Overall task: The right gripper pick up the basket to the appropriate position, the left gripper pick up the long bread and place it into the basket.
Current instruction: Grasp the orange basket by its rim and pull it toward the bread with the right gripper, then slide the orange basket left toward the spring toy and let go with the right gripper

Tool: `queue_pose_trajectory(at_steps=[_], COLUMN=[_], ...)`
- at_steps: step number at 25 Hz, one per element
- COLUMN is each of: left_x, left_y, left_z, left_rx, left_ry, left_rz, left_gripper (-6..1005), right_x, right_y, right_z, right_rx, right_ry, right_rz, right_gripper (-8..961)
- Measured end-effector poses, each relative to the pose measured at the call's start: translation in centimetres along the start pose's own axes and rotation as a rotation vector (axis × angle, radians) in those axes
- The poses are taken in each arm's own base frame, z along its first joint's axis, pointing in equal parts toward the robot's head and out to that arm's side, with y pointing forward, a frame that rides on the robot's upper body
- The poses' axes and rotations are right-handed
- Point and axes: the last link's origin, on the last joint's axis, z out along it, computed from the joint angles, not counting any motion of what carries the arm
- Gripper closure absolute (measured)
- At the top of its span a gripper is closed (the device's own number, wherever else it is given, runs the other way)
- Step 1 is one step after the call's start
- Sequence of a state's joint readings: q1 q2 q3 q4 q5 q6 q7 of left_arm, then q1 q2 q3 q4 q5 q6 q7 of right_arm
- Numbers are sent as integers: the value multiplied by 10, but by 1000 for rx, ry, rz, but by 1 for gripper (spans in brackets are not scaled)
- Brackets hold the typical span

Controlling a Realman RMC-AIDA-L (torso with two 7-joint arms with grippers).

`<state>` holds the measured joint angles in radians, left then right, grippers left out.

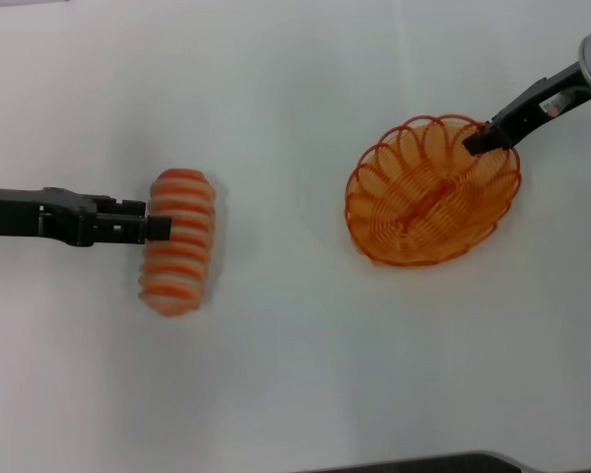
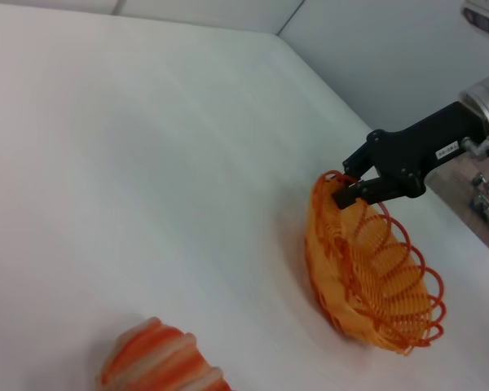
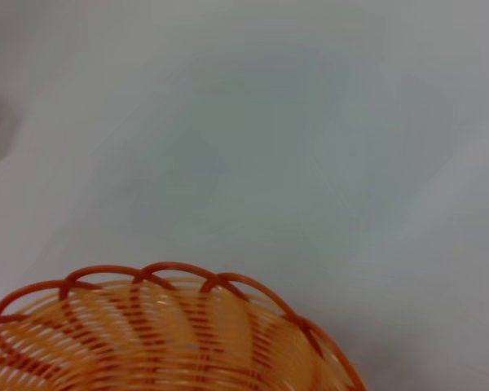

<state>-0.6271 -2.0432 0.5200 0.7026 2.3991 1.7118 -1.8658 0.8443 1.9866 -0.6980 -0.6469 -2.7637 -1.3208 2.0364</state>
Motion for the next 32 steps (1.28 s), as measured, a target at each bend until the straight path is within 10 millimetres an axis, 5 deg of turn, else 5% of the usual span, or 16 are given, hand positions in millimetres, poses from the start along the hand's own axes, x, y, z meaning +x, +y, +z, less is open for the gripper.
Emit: queue_pose_trajectory(at_steps=[12, 19, 32], left_x=[2, 3, 6], left_y=[-2, -2, 0], left_z=[1, 2, 5], left_rx=[12, 13, 7], left_ry=[6, 5, 8], left_rz=[11, 16, 29], left_gripper=[309, 309, 310], right_x=[13, 23, 28], right_y=[-4, -9, 14], right_z=[-18, -31, 15], right_rx=[-111, -203, -274], right_ry=[-118, -347, -436], right_rz=[129, 301, 528], right_gripper=[848, 861, 861])
